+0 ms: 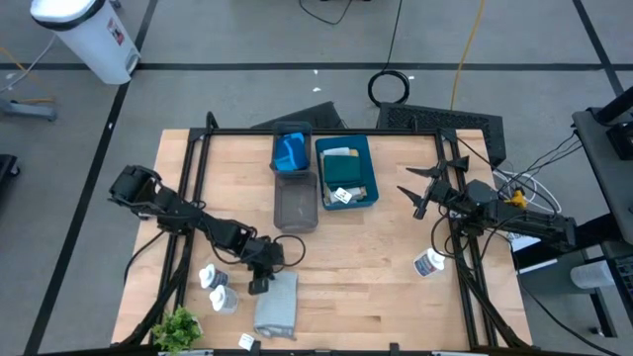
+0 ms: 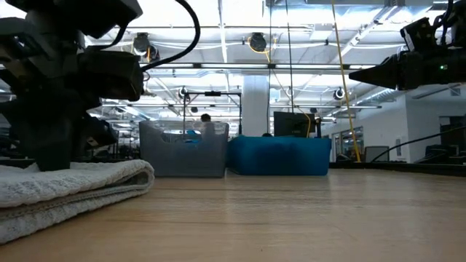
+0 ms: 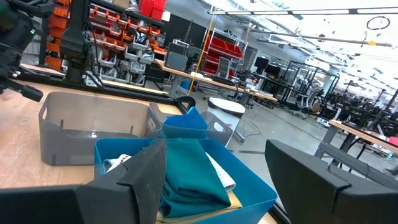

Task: Pick & Place Kitchen Items
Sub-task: Put the gray towel into the blue bin

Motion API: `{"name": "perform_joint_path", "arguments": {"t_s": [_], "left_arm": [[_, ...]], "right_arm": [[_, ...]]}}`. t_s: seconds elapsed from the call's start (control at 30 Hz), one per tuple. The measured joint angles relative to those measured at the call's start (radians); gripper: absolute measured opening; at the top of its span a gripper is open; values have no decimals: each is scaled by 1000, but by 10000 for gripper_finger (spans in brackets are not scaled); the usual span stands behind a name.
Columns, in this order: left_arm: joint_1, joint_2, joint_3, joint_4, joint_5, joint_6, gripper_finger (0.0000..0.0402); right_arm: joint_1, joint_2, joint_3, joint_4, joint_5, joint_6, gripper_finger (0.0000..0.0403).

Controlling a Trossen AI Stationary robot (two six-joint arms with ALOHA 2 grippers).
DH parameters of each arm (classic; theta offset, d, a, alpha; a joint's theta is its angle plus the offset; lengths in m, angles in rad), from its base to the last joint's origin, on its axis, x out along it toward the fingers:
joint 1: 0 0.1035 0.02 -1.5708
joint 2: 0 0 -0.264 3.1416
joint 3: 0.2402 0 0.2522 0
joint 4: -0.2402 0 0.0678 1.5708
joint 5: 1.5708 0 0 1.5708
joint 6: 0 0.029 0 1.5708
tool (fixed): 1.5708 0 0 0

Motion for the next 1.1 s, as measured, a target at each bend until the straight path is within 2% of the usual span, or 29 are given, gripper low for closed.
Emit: {"name": "perform_joint_path", "arguments": {"t_s": [0.17, 0.5, 0.67, 0.87, 1.1], "left_arm": [[0, -3, 73, -49, -120, 23, 11], [-6, -7, 416, -281, -415, 232, 10], [0, -1, 530, -328, -532, 341, 10], [53, -1, 563, -286, -580, 461, 10], [153, -1, 587, -117, -576, 618, 10]], "right_arm": [[0, 0, 0, 0, 0, 0, 247], [0, 0, 0, 0, 0, 0, 247], [0, 0, 0, 0, 0, 0, 247], [0, 0, 0, 0, 0, 0, 247], [0, 0, 0, 31, 0, -31, 247]]}}
